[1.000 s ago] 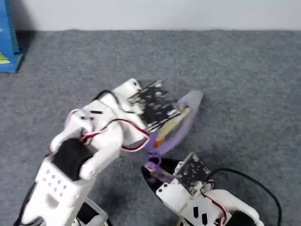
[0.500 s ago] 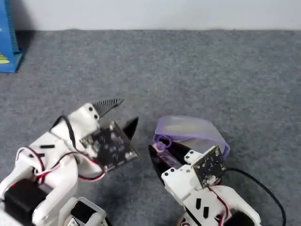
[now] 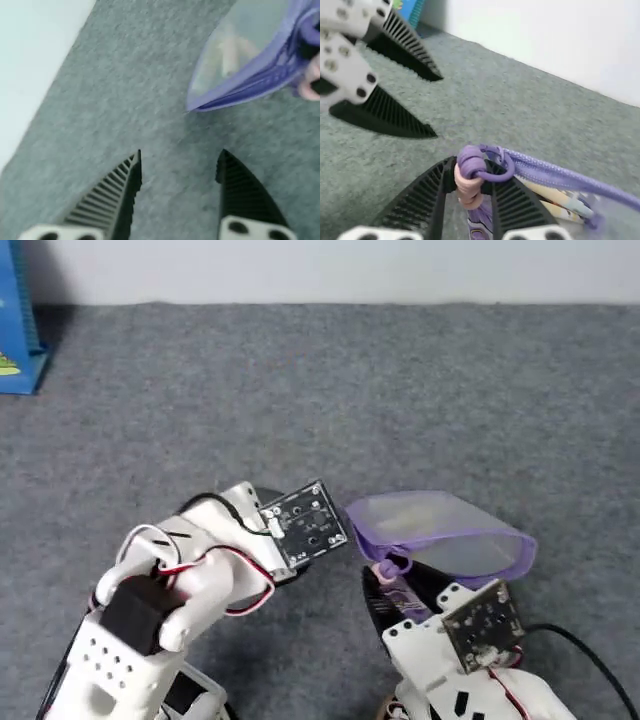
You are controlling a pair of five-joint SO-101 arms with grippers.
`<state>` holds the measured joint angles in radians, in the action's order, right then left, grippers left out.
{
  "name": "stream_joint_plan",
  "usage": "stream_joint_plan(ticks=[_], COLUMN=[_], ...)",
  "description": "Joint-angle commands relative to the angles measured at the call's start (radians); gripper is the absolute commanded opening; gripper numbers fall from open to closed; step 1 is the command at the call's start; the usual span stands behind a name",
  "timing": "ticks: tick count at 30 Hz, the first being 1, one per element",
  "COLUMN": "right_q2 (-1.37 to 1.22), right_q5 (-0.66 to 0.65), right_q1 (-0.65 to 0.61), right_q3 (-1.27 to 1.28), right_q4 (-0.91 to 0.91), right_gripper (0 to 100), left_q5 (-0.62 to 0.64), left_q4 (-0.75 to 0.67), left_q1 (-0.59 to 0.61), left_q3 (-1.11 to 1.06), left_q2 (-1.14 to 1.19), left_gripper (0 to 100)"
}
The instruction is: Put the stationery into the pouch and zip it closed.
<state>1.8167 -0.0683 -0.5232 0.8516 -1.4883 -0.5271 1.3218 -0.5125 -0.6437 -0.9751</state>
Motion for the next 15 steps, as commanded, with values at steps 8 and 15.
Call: stream_joint_plan(ticks=[8, 15], right_q2=[-0.001, -0.001], right_q5=[-0.002, 0.032], right_q1=[0.079, 0.074], right_q3=[-0.115, -0.126], right_q4=[-0.082, -0.119], right_gripper=[0.7, 0.7], left_q5=[0.121, 0.160], left_q4=[-0.180, -0.373], left_q1=[-0.204, -0.216], left_q3=[-0.114, -0.217], left_q2=[-0.021, -0.021], left_gripper=[24, 24])
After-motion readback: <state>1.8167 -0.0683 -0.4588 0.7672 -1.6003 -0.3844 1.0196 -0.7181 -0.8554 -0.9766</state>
